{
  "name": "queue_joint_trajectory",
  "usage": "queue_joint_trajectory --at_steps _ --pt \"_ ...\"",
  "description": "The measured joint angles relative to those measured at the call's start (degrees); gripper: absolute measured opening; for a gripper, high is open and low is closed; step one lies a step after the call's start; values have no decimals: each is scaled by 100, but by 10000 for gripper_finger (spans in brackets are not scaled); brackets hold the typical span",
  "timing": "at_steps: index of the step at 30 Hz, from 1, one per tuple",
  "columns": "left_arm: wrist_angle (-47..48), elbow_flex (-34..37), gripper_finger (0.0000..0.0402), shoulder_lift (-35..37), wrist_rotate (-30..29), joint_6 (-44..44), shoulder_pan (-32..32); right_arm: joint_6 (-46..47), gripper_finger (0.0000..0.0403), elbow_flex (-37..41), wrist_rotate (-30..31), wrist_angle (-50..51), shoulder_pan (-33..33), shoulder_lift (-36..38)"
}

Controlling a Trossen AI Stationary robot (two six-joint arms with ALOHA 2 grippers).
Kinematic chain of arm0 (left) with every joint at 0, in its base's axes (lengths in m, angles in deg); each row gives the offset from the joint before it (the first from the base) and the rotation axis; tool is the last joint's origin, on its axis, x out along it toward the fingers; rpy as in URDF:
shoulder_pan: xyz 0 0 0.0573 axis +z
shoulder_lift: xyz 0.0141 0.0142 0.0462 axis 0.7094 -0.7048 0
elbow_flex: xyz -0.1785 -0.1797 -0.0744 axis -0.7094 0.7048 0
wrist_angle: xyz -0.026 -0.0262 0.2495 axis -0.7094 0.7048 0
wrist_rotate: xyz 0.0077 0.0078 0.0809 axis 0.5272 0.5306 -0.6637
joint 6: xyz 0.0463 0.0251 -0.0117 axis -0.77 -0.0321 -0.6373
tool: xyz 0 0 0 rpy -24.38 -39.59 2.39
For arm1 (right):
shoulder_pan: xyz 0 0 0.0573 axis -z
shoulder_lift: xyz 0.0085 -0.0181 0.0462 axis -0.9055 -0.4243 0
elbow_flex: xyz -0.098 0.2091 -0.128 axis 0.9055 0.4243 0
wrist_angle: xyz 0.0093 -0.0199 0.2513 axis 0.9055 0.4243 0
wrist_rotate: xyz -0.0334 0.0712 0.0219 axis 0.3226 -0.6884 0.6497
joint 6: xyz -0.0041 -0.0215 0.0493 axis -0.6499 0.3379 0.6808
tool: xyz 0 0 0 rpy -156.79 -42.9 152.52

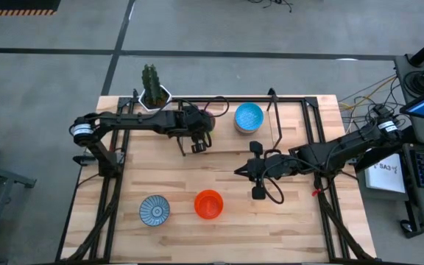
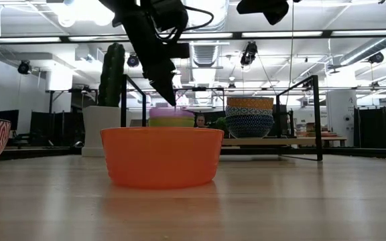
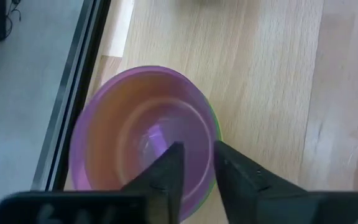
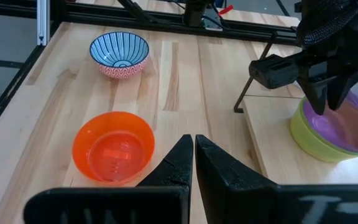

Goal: Place and stack bowls onto a shelf
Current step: Stack the purple bowl on the green bowl

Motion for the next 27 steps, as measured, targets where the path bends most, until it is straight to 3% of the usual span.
queue_joint_trajectory --at_steps 6,13,21,27 --pt "171 0 127 283 -20 119 -63 31 9 0 0 -37 0 0" --pt "367 117 148 1190 -11 527 -605 949 9 80 50 -198 0 -75" --pt "-824 1380 149 2791 4 620 -1793 1994 9 161 46 -297 -13 -777" --pt "-1731 2355 149 3809 4 32 -2467 2074 13 -434 25 -313 160 -1313"
